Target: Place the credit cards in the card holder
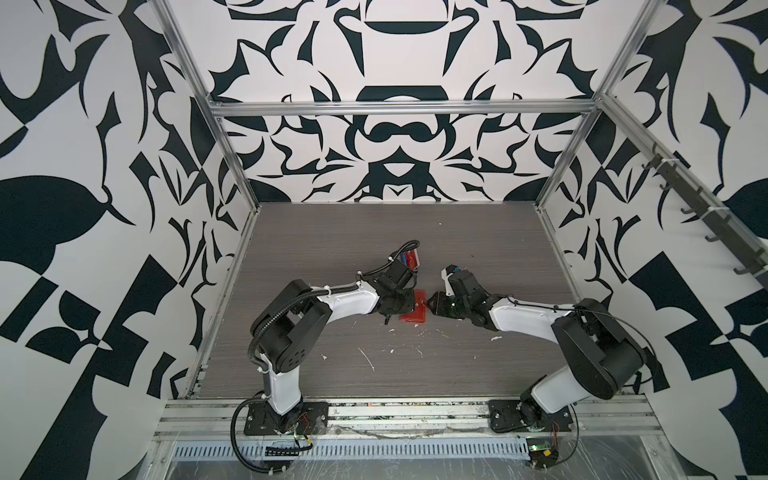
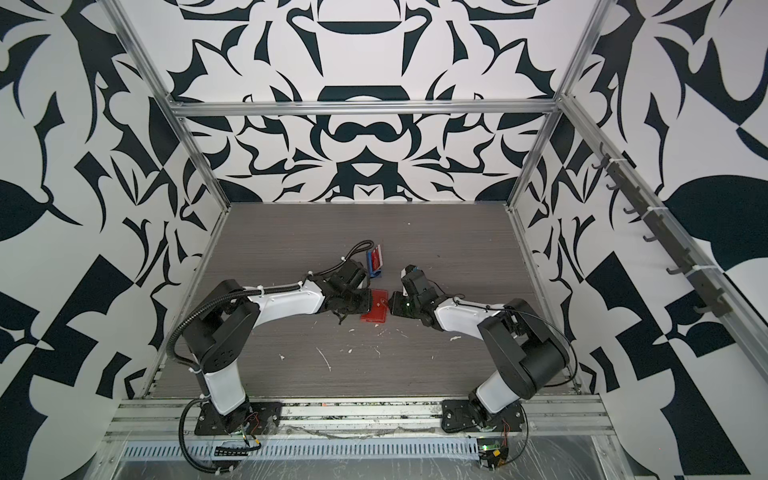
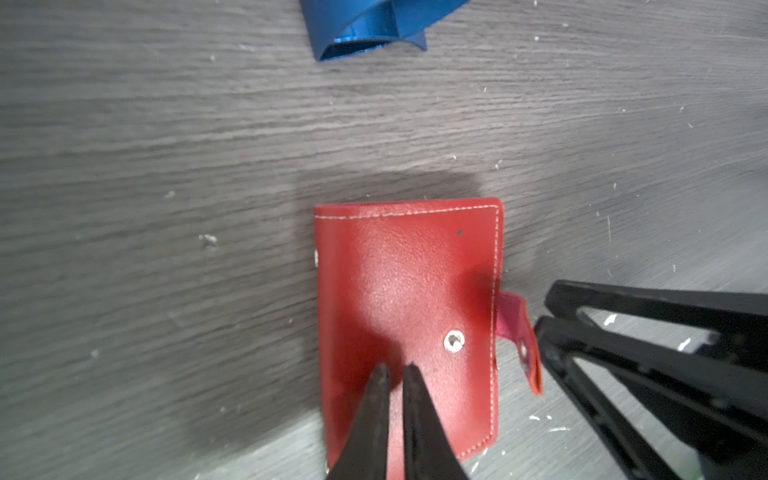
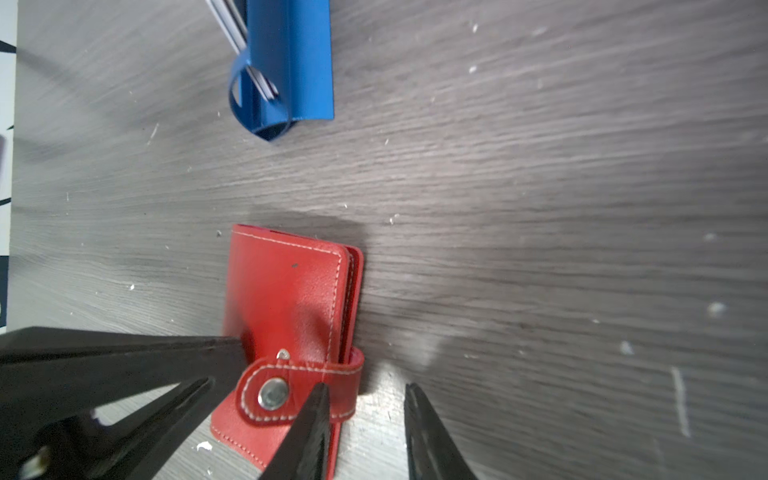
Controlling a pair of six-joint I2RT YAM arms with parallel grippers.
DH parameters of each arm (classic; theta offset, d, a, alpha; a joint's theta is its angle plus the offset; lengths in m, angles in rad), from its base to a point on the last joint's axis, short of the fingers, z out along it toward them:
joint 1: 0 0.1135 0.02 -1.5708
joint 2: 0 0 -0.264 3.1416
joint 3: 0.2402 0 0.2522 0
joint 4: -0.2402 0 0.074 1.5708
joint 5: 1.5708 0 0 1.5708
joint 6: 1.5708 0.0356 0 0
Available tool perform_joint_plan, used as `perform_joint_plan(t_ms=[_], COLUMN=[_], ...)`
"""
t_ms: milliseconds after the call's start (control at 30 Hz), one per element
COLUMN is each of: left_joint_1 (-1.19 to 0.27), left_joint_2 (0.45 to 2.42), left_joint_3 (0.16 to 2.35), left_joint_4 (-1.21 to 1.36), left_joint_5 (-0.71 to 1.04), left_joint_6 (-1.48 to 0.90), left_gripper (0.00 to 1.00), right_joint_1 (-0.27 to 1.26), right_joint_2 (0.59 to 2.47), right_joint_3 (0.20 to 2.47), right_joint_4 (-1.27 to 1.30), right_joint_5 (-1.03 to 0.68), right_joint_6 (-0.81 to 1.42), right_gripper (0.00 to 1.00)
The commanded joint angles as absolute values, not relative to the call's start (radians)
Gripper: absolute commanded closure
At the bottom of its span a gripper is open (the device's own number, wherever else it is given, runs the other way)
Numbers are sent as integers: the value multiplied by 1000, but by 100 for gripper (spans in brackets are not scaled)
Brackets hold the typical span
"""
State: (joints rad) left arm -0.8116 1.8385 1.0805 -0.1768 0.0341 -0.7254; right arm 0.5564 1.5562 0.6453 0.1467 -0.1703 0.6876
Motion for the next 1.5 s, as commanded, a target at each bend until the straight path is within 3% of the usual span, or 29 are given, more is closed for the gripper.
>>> perform_joint_plan(t_ms=[0,567,967,1467], left_joint_1=[-806,-807,-799,-733], left_joint_2=[1869,1869,1821,1822], left_joint_3=[1085,1091,1131,1100], left_joint_4=[-250,-248,-255,-80], left_joint_5=[25,33,40,276], left_joint_6=[-723,-718,-693,-730], left_gripper=[87,86,76,78], right_joint_1=[552,553,554,553], right_joint_2=[1558,1636,1646,1656], right_joint_3=[643,661,668,678], right_joint_4=[205,208,162,143], right_joint_5=[-198,-245,-242,-241], right_joint_6=[700,681,655,645], right_gripper=[65,64,65,65])
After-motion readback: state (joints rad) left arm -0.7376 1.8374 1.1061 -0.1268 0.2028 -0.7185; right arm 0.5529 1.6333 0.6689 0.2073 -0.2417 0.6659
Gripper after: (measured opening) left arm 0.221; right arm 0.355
